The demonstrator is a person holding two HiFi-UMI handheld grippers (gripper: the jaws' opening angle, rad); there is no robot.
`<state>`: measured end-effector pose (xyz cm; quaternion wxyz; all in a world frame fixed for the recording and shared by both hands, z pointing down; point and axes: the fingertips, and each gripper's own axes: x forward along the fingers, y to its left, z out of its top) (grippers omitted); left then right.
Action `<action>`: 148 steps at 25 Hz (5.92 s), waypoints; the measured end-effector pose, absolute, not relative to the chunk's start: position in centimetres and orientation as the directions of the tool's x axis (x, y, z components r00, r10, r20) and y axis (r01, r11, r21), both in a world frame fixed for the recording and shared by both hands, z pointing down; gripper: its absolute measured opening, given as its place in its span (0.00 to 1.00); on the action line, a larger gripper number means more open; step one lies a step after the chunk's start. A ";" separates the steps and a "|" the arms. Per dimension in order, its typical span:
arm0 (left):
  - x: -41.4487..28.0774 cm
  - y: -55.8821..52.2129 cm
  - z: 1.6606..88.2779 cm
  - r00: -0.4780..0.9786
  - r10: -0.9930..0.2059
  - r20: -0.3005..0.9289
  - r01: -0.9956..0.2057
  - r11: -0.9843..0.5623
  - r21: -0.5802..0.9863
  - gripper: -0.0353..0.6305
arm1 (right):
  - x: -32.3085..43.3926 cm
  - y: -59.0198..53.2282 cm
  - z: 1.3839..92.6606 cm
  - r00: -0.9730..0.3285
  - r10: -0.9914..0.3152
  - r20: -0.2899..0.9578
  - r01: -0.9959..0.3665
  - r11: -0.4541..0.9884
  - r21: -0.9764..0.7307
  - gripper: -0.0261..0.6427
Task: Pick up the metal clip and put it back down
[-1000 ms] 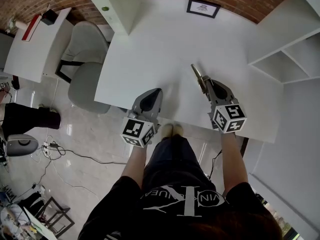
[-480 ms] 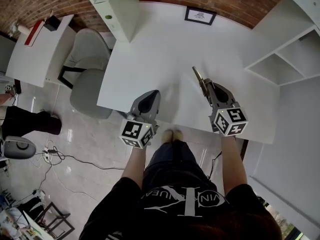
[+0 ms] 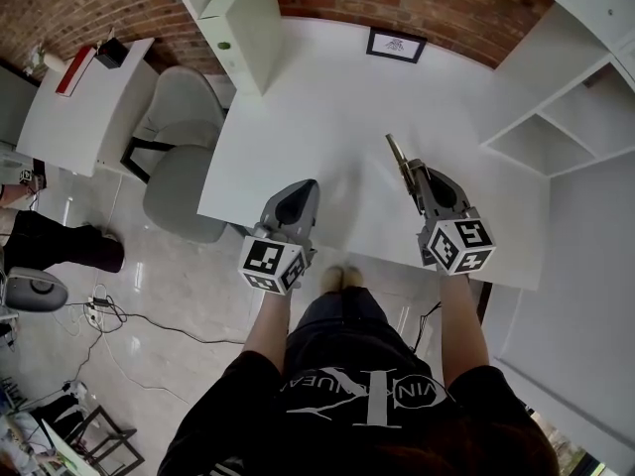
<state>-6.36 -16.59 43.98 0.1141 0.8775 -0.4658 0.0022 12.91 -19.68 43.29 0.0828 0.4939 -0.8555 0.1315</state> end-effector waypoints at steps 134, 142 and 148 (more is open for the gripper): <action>-7.6 -18.3 47.7 0.528 -0.828 0.189 -0.841 -0.478 0.254 0.07 | 12.7 -19.3 49.2 -0.492 -0.779 0.389 -0.866 0.486 -0.122 0.06; -6.9 -18.7 48.6 0.535 -0.821 0.200 -0.836 -0.480 0.264 0.07 | 12.3 -19.8 51.1 -0.475 -0.752 0.458 -0.848 0.530 -0.009 0.06; -6.8 -18.7 49.2 0.536 -0.817 0.212 -0.836 -0.478 0.270 0.07 | 11.3 -19.9 52.4 -0.459 -0.729 0.508 -0.804 0.584 0.110 0.06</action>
